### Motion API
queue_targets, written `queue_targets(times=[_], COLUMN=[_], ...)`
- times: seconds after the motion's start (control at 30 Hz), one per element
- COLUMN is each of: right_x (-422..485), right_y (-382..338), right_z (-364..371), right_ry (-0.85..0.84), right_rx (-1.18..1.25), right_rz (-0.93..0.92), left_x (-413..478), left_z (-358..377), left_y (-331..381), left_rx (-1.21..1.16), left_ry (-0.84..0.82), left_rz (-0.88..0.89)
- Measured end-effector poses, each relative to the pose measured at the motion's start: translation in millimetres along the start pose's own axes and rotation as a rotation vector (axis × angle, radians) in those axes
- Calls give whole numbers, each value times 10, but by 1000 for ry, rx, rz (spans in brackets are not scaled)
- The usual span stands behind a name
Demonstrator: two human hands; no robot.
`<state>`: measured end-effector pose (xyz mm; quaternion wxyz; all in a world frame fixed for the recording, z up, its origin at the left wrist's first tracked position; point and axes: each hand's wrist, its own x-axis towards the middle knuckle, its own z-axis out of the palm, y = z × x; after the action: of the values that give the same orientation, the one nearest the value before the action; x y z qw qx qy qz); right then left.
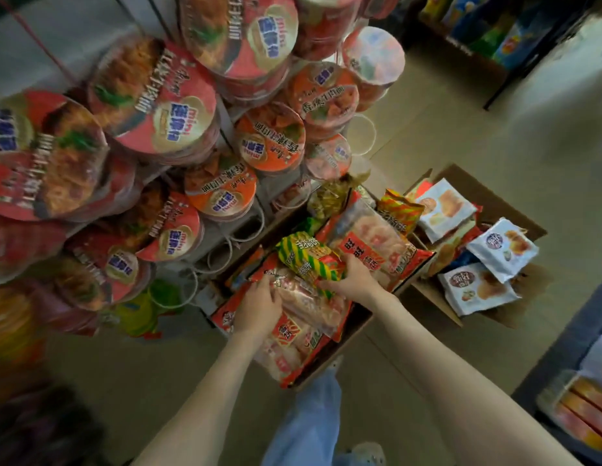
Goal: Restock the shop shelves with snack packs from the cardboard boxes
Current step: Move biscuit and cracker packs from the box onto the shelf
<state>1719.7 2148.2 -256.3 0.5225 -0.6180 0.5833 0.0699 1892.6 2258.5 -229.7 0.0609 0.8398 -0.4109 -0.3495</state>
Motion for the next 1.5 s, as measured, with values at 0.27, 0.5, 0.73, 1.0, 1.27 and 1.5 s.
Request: queue_targets(times=[0.27, 0.5, 0.73, 1.0, 1.27, 1.5], right_x=[185, -229, -1207, -2646, -4633, -5788], right_y=[-37, -32, 221, 1092, 2071, 2417], right_z=[-15, -102, -601, -1272, -1788, -1762], right_ry=[-3, -36, 234, 744, 1027, 1283], right_rx=[-222, 187, 330, 319, 751, 987], right_rz=[109, 96, 13, 53, -65, -165], left_x=[32, -106, -525, -1670, -3046, -3954], left_z=[74, 155, 329, 720, 979, 1189], left_y=[142, 615, 1304, 2559, 3516, 4174], left_rx=[-167, -587, -813, -917, -773, -481], left_ry=[-52, -123, -243, -588, -1036, -1444], left_rz=[-86, -224, 7, 411, 724, 1048])
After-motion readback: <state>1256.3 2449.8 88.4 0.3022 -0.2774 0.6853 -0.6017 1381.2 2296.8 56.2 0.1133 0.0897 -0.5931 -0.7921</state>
